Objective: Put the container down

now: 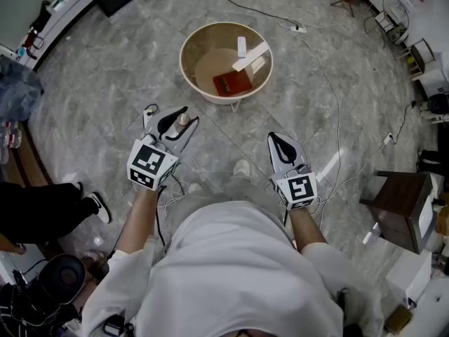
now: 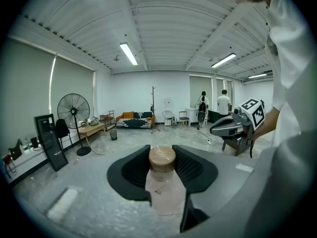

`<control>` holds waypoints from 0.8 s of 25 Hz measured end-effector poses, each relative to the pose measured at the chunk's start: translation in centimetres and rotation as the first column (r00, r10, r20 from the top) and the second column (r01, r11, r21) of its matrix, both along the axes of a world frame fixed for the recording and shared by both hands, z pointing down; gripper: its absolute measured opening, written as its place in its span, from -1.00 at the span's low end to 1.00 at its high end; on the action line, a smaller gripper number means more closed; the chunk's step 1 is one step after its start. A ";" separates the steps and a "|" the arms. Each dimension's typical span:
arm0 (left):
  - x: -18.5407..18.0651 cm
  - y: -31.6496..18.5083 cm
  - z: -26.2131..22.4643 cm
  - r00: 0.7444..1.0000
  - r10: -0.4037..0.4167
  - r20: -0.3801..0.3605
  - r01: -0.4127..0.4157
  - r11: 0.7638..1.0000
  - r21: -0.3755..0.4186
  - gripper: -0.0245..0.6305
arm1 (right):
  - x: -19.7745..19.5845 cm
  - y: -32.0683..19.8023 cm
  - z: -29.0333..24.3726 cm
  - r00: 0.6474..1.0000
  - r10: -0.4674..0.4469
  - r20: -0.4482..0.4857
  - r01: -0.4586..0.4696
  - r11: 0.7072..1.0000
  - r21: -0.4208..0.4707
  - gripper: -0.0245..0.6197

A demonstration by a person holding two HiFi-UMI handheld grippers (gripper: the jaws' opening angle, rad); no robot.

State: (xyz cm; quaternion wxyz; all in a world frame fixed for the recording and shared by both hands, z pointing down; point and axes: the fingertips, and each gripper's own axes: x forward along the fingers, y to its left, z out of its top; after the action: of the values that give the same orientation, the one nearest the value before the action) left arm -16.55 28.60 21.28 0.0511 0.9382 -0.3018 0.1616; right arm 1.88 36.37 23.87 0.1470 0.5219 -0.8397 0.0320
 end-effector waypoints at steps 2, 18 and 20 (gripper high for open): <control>0.1 -0.4 0.0 1.000 0.001 -0.002 -0.001 1.000 0.001 -0.49 | 0.1 -0.3 0.1 1.000 -0.001 -0.002 0.001 1.000 0.000 -0.91; 0.9 -1.8 -0.1 1.000 0.005 -0.006 -0.005 1.000 -0.009 -0.49 | 0.6 -1.4 -0.7 0.999 -0.004 0.032 0.003 0.999 0.041 -0.91; 1.3 -2.4 -0.1 1.000 -0.001 -0.001 0.001 1.000 -0.012 -0.49 | 1.0 -2.0 -0.5 1.000 -0.010 0.023 0.009 0.999 0.038 -0.90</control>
State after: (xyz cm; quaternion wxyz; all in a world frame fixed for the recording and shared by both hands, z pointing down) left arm -15.26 26.23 21.19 0.0568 0.9378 -0.3013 0.1630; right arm 2.90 34.40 23.34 0.1272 0.5201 -0.8443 0.0215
